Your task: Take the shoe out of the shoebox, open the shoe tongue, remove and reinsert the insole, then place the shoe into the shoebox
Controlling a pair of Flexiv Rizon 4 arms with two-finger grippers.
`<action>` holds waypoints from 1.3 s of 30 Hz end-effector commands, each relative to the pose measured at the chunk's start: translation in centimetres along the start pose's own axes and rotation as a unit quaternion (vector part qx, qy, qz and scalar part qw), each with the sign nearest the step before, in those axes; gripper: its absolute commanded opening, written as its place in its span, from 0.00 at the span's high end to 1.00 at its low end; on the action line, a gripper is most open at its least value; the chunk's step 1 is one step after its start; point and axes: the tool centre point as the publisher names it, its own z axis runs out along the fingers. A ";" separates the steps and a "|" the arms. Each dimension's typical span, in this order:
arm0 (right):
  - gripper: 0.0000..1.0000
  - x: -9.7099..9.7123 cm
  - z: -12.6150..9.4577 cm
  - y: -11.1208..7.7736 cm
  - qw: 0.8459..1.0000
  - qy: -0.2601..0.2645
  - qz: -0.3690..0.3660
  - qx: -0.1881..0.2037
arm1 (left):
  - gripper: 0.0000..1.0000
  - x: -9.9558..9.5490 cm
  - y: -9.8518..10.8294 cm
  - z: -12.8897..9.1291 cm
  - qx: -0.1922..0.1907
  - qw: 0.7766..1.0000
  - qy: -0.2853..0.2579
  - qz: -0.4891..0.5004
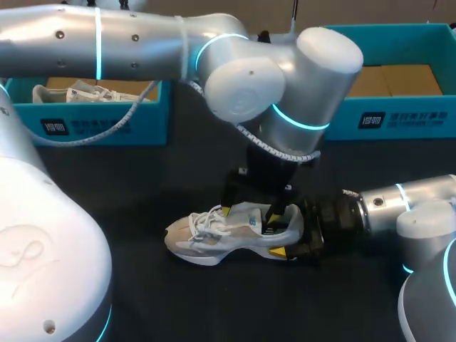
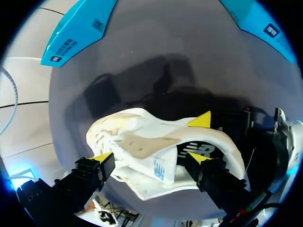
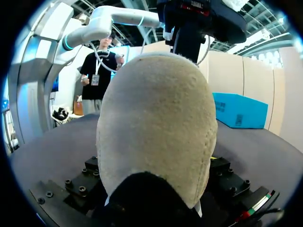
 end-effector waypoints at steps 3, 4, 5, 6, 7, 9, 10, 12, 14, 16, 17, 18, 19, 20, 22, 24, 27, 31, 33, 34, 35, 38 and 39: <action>1.00 0.1 0.1 0.2 1.000 -0.001 0.000 0.002 | 0.00 1.0 0.4 1.0 -0.001 0.999 -0.039 -0.025; 1.00 0.1 0.1 0.2 1.000 -0.001 0.000 0.002 | 0.00 0.8 0.5 1.1 -0.002 0.999 -0.043 -0.024; 1.00 0.1 0.1 0.2 1.000 -0.001 0.000 0.002 | 0.00 0.6 0.6 1.2 -0.005 0.999 -0.049 -0.022; 1.00 0.1 0.1 0.2 1.000 -0.001 0.000 0.002 | 0.00 0.4 0.6 1.3 -0.006 0.998 -0.054 -0.022; 1.00 0.1 0.1 0.2 1.000 -0.001 0.000 0.002 | 0.00 0.2 0.7 1.3 -0.004 0.998 -0.058 -0.025; 1.00 0.1 0.1 0.2 1.000 -0.001 0.000 0.002 | 0.00 -0.2 0.8 1.4 -0.003 0.998 -0.065 -0.026; 1.00 0.1 0.1 0.2 1.000 -0.001 0.000 0.002 | 0.00 -0.4 0.8 1.4 -0.003 0.997 -0.067 -0.026; 1.00 0.1 0.1 0.2 1.000 -0.001 0.000 0.002 | 0.00 -0.8 0.8 1.4 -0.004 0.997 -0.070 -0.028; 1.00 0.1 0.1 0.2 1.000 -0.001 0.000 0.002 | 0.03 -1.2 1.0 1.3 -0.005 0.997 -0.074 -0.029; 1.00 0.1 0.1 0.2 1.000 -0.001 0.000 0.002 | 0.09 -1.7 1.2 1.2 -0.005 0.997 -0.075 -0.030; 1.00 0.1 0.1 0.2 1.000 -0.001 0.000 0.002 | 0.14 -1.9 1.3 1.2 -0.005 0.997 -0.076 -0.030; 1.00 0.1 0.1 0.2 1.000 -0.001 0.000 0.002 | 0.18 -2.1 1.5 1.1 -0.005 0.997 -0.076 -0.030; 1.00 0.1 0.1 0.2 1.000 -0.001 0.000 0.002 | 0.22 -2.3 1.6 1.0 -0.006 0.997 -0.076 -0.030; 1.00 0.1 0.1 0.2 1.000 -0.001 0.000 0.002 | 0.25 -2.4 1.8 0.9 -0.006 0.997 -0.077 -0.030; 1.00 0.1 0.1 0.2 1.000 -0.001 0.000 0.002 | 0.26 -2.7 2.1 0.8 -0.001 0.996 -0.079 -0.032; 1.00 0.1 0.1 0.2 1.000 -0.001 0.000 0.002 | 0.29 -2.8 2.4 0.6 0.009 0.996 -0.081 -0.037; 1.00 0.1 0.1 0.2 1.000 -0.001 0.000 0.002 | 0.35 -3.0 2.7 0.4 0.014 0.996 -0.080 -0.038; 1.00 0.1 0.1 0.2 1.000 -0.001 0.000 0.002 | 0.42 -3.3 2.9 0.3 0.015 0.996 -0.076 -0.044; 1.00 0.1 0.1 0.2 1.000 -0.001 0.000 0.002 | 0.42 -3.4 2.9 0.1 0.012 0.996 -0.072 -0.048; 1.00 0.1 0.1 0.2 1.000 -0.001 0.000 0.002 | 0.44 -3.4 2.9 0.0 0.012 0.996 -0.071 -0.050; 1.00 0.1 0.1 0.2 1.000 -0.001 0.000 0.002 | 0.45 -3.4 2.9 -0.1 0.011 0.996 -0.069 -0.051; 1.00 0.1 0.1 0.2 1.000 -0.001 0.000 0.002 | 0.52 -3.4 2.8 -0.6 0.012 0.996 -0.066 -0.057; 1.00 0.1 0.1 0.2 1.000 -0.001 0.000 0.002 | 0.53 -3.3 2.8 -0.7 0.013 0.996 -0.065 -0.058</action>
